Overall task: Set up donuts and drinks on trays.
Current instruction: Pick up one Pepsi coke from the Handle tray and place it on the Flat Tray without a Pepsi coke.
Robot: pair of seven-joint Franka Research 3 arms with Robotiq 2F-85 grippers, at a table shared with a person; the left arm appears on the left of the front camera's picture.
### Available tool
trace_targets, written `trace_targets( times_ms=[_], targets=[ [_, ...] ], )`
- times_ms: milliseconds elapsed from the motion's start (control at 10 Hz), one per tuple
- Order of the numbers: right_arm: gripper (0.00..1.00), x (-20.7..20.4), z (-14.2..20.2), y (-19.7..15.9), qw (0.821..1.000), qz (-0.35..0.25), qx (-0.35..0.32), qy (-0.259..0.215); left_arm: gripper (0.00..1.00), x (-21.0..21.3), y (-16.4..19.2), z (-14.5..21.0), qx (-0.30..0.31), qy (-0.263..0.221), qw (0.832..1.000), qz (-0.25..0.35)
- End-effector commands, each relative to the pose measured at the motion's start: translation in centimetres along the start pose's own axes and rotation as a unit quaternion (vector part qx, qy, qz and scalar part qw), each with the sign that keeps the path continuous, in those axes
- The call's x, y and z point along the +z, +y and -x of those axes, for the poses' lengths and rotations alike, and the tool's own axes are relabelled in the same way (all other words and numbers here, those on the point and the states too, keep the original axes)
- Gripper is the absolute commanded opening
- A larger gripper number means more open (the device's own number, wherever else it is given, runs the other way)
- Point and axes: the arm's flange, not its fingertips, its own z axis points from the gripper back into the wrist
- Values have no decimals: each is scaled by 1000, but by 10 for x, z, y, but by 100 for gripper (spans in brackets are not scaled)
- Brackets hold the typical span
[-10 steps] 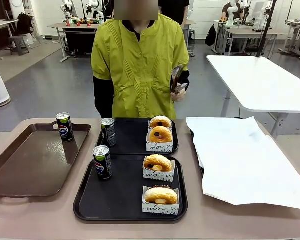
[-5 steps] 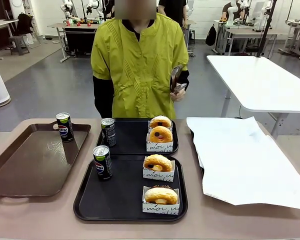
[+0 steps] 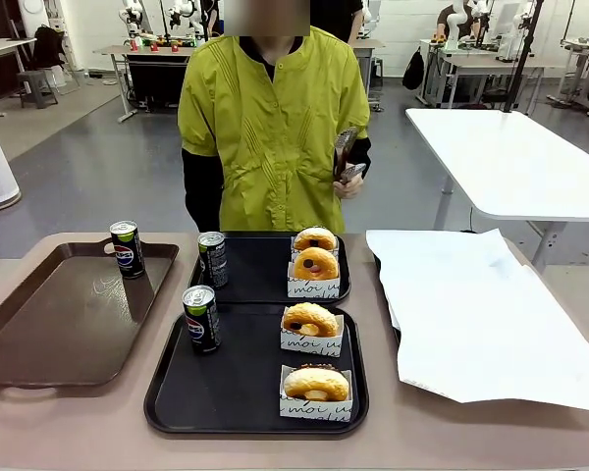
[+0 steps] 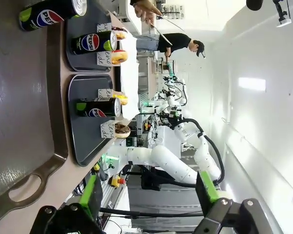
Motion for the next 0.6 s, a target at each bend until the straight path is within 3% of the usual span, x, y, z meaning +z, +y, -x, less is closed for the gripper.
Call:
trace_targets(
  times_ms=[0, 500],
  targets=[
    [100, -2, 1, 0, 1000, -7, 6, -2, 100, 0, 0, 2, 3, 0, 1000, 0],
    [100, -2, 1, 0, 1000, -7, 6, -2, 100, 0, 0, 2, 3, 0, 1000, 0]
  ],
)
